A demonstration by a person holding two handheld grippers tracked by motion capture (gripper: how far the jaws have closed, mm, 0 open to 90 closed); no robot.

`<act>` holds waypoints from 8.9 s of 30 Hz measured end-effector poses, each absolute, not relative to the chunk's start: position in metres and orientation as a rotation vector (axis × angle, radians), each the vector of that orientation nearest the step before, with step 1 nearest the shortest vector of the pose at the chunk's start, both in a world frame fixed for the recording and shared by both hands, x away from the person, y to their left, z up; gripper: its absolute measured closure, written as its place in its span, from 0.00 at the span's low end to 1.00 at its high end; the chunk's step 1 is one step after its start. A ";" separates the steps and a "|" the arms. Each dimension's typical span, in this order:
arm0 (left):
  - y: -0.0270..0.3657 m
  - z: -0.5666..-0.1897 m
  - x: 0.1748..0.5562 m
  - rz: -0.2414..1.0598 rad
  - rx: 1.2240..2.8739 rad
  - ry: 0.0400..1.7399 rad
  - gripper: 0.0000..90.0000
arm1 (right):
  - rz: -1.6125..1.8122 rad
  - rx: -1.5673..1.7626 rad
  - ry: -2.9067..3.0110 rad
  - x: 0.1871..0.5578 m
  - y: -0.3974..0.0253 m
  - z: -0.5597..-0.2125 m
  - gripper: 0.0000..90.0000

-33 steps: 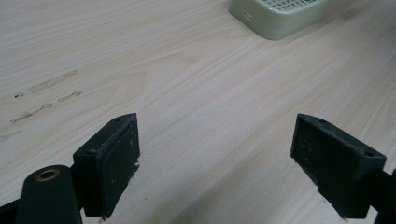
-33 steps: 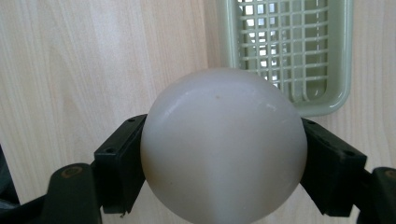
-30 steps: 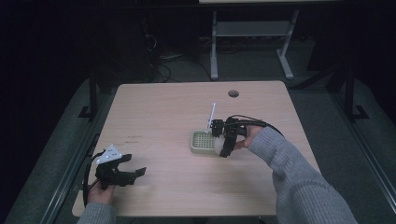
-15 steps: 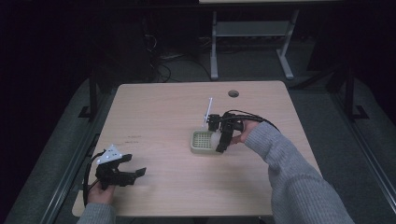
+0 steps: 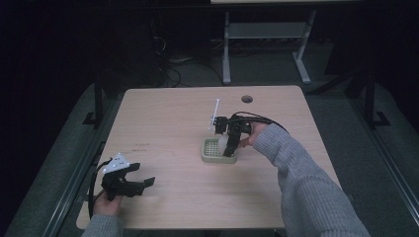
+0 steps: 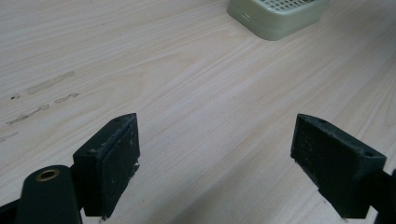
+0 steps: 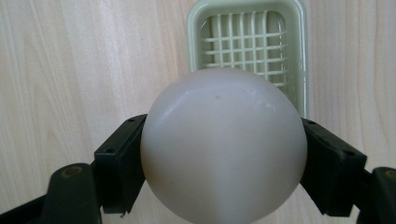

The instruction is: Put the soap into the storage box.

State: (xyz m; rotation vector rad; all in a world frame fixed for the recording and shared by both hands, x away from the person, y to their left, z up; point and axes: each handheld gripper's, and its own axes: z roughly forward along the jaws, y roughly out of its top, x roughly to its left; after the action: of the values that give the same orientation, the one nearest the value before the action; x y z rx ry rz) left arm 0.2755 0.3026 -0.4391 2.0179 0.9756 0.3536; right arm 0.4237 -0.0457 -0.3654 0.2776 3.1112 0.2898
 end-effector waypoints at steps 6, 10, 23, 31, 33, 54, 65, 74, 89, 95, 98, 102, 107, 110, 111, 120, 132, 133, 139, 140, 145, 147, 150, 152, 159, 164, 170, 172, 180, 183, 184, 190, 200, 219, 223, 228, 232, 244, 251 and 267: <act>0.303 -0.440 0.277 0.357 2.024 0.971 0.17 | 0.261 0.271 3.117 0.431 -0.041 -0.367 0.26; 0.304 -0.440 0.277 0.360 2.026 0.973 0.17 | 0.259 0.261 3.116 0.436 -0.037 -0.367 0.26; 0.307 -0.439 0.273 0.364 2.024 0.977 0.17 | 0.212 0.241 3.127 0.444 -0.024 -0.383 0.26; 0.308 -0.438 0.272 0.365 2.008 0.985 0.17 | 0.218 0.246 3.128 0.445 -0.021 -0.387 0.26; 0.307 -0.438 0.272 0.364 2.003 0.987 0.17 | 0.223 0.255 3.128 0.446 -0.021 -0.388 0.26; 0.308 -0.438 0.272 0.363 2.001 0.984 0.17 | 0.242 0.296 3.136 0.450 -0.022 -0.405 0.26; 0.309 -0.438 0.273 0.363 2.011 0.979 0.17 | 0.241 0.321 3.143 0.453 -0.023 -0.413 0.26; 0.308 -0.438 0.273 0.362 2.014 0.980 0.17 | 0.237 0.328 3.144 0.453 -0.025 -0.413 0.26; 0.309 -0.438 0.273 0.363 2.003 0.984 0.17 | 0.233 0.341 3.151 0.453 -0.027 -0.413 0.26; 0.310 -0.437 0.273 0.365 2.005 0.985 0.17 | 0.237 0.347 3.155 0.453 -0.026 -0.413 0.26; 0.310 -0.437 0.273 0.365 2.006 0.983 0.17 | 0.238 0.349 3.156 0.454 -0.026 -0.414 0.26; 0.310 -0.437 0.273 0.365 2.005 0.985 0.17 | 0.244 0.354 3.159 0.454 -0.027 -0.414 0.26; 0.309 -0.437 0.273 0.365 2.000 0.985 0.17 | 0.242 0.361 3.156 0.454 -0.027 -0.414 0.25; 0.309 -0.437 0.273 0.365 1.997 0.985 0.17 | 0.246 0.360 3.151 0.453 -0.027 -0.414 0.25; 0.309 -0.437 0.273 0.365 1.999 0.986 0.17 | 0.247 0.362 3.150 0.453 -0.027 -0.414 0.25; 0.309 -0.438 0.273 0.364 1.995 0.986 0.17 | 0.279 0.377 3.148 0.452 -0.030 -0.410 0.25; 0.309 -0.437 0.272 0.367 1.994 0.987 0.17 | 0.361 0.428 3.129 0.448 -0.039 -0.399 0.24; 0.309 -0.437 0.272 0.368 1.995 0.986 0.17 | 0.366 0.428 3.128 0.447 -0.040 -0.398 0.24; 0.310 -0.437 0.272 0.368 1.999 0.985 0.17 | 0.395 0.448 3.109 0.445 -0.047 -0.392 0.24; 0.310 -0.437 0.272 0.368 1.999 0.985 0.17 | 0.395 0.448 3.109 0.445 -0.047 -0.392 0.24; 0.309 -0.437 0.272 0.369 1.997 0.985 0.17 | 0.416 0.460 3.103 0.444 -0.052 -0.388 0.24; 0.309 -0.437 0.272 0.368 1.997 0.987 0.17 | 0.419 0.462 3.099 0.443 -0.053 -0.387 0.24; 0.308 -0.438 0.272 0.365 1.996 0.986 0.17 | 0.422 0.469 3.095 0.442 -0.056 -0.385 0.24; 0.308 -0.438 0.272 0.364 1.995 0.986 0.17 | 0.423 0.475 3.092 0.442 -0.056 -0.385 0.24; 0.309 -0.438 0.272 0.365 1.999 0.983 0.17 | 0.433 0.476 3.090 0.439 -0.061 -0.382 0.24; 0.309 -0.438 0.272 0.366 1.998 0.983 0.17 | 0.433 0.480 3.087 0.437 -0.062 -0.381 0.24; 0.309 -0.438 0.272 0.365 1.998 0.984 0.17 | 0.435 0.486 3.081 0.435 -0.067 -0.379 0.24; 0.309 -0.438 0.272 0.365 2.000 0.985 0.17 | 0.439 0.485 3.082 0.434 -0.069 -0.379 0.24; 0.309 -0.438 0.272 0.365 2.004 0.985 0.17 | 0.449 0.502 3.075 0.430 -0.076 -0.376 0.24; 0.309 -0.438 0.272 0.366 1.999 0.984 0.17 | 0.457 0.501 3.070 0.429 -0.078 -0.375 0.24; 0.310 -0.438 0.272 0.368 2.000 0.986 0.17 | 0.457 0.504 3.070 0.428 -0.078 -0.375 0.24; 0.309 -0.438 0.272 0.367 2.000 0.985 0.17 | 0.467 0.510 3.067 0.425 -0.083 -0.374 0.24; 0.310 -0.438 0.271 0.367 1.994 0.991 0.17 | 0.481 0.537 3.066 0.419 -0.093 -0.378 0.24; 0.309 -0.439 0.271 0.366 2.000 0.987 0.17 | 0.506 0.562 3.055 0.408 -0.108 -0.377 0.24; 0.309 -0.439 0.271 0.365 2.004 0.987 0.17 | 0.503 0.548 3.057 0.404 -0.108 -0.377 0.24; 0.309 -0.439 0.271 0.366 2.004 0.985 0.17 | 0.499 0.549 3.055 0.401 -0.110 -0.377 0.24; 0.308 -0.439 0.271 0.365 2.005 0.984 0.17 | 0.498 0.560 3.054 0.398 -0.113 -0.379 0.24; 0.308 -0.439 0.271 0.362 2.010 0.984 0.17 | 0.498 0.588 3.050 0.392 -0.125 -0.383 0.24; 0.308 -0.439 0.271 0.365 2.007 0.987 0.17 | 0.513 0.601 3.050 0.387 -0.132 -0.386 0.24; 0.307 -0.439 0.271 0.369 2.011 0.980 0.17 | 0.533 0.626 3.045 0.378 -0.144 -0.391 0.24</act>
State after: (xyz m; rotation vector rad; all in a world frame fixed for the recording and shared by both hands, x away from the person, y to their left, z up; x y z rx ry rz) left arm 0.2714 0.3072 -0.4395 2.0108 0.9800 0.3686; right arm 0.3780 -0.1439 -0.3907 0.6260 3.0455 0.5335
